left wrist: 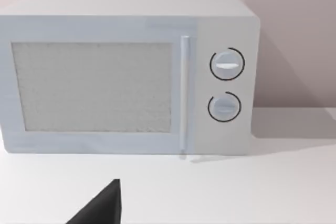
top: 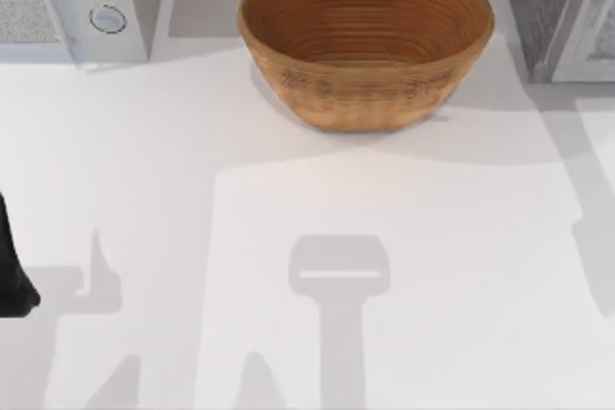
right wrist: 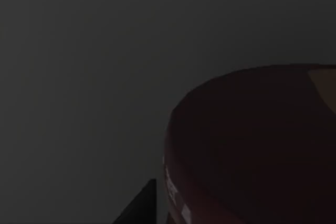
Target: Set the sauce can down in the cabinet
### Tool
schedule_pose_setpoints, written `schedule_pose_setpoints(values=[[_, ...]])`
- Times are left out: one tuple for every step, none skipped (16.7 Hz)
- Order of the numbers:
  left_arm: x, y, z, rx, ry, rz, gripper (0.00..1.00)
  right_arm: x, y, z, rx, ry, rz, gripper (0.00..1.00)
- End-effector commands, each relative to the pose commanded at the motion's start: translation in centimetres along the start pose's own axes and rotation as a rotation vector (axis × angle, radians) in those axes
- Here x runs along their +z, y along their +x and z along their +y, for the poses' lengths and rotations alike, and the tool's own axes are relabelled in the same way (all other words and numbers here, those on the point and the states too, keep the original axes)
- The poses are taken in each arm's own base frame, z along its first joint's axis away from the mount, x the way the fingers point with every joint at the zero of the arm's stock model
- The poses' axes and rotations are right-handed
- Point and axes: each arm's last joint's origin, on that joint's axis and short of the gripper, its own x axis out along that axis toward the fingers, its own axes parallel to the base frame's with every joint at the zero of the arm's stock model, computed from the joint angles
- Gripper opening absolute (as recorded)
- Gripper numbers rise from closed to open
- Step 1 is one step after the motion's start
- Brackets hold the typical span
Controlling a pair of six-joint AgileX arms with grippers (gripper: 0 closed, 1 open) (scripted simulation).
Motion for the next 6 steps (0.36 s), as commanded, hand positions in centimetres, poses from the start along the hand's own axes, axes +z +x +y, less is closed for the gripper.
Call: schedule_pose_setpoints(values=[[0.0, 0.0, 0.0, 0.0, 0.0, 0.0, 1.0, 0.0, 0.0, 0.0, 0.0, 0.0, 0.0, 1.0], [0.0, 0.0, 0.0, 0.0, 0.0, 0.0, 1.0, 0.0, 0.0, 0.0, 0.0, 0.0, 0.0, 1.0], [0.0, 0.0, 0.0, 0.0, 0.0, 0.0, 1.0, 0.0, 0.0, 0.0, 0.0, 0.0, 0.0, 1.0], [0.0, 0.0, 0.0, 0.0, 0.0, 0.0, 1.0, 0.0, 0.0, 0.0, 0.0, 0.0, 0.0, 1.0], [0.0, 0.0, 0.0, 0.0, 0.0, 0.0, 1.0, 0.0, 0.0, 0.0, 0.0, 0.0, 0.0, 1.0], [0.0, 0.0, 0.0, 0.0, 0.0, 0.0, 1.0, 0.0, 0.0, 0.0, 0.0, 0.0, 0.0, 1.0]])
